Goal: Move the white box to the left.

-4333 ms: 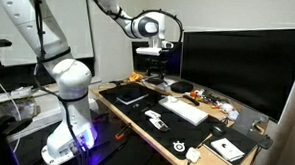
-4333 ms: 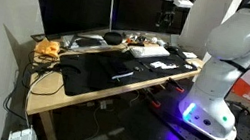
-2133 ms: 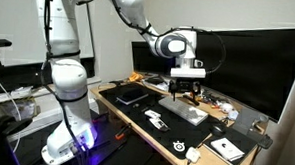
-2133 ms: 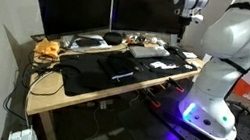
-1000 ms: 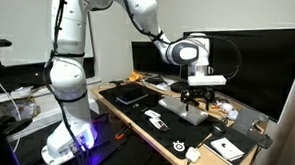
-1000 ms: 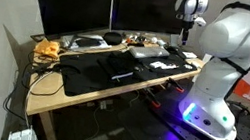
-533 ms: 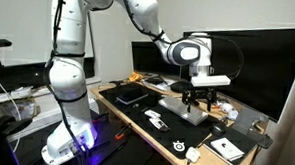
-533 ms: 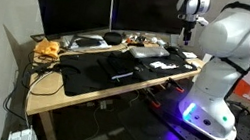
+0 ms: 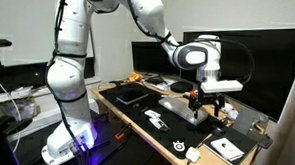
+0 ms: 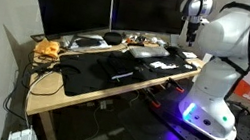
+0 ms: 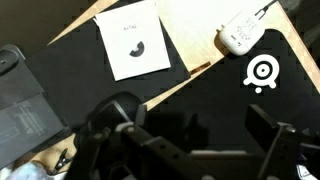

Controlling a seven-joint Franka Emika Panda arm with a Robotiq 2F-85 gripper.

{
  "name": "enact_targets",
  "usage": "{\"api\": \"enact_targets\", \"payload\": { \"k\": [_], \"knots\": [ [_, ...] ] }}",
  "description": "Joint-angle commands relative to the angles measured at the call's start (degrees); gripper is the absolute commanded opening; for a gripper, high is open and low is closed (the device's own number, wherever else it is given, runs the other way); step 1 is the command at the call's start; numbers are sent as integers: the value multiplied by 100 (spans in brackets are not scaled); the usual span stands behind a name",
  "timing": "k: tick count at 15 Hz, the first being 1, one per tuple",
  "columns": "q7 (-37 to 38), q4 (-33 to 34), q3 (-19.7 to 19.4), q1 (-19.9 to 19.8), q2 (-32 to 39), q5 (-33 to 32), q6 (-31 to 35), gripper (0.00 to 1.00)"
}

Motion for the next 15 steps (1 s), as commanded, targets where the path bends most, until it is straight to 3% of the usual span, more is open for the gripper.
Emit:
{"api": "enact_targets", "payload": {
  "k": [1,9,15],
  "knots": [
    [-523,602,226,-339,569,409,-71,100],
    [-613,1741,640,-1021,1609,440,-297,100],
    [-588,2164,908,-1471,2031,320,-355,100]
  ]
}}
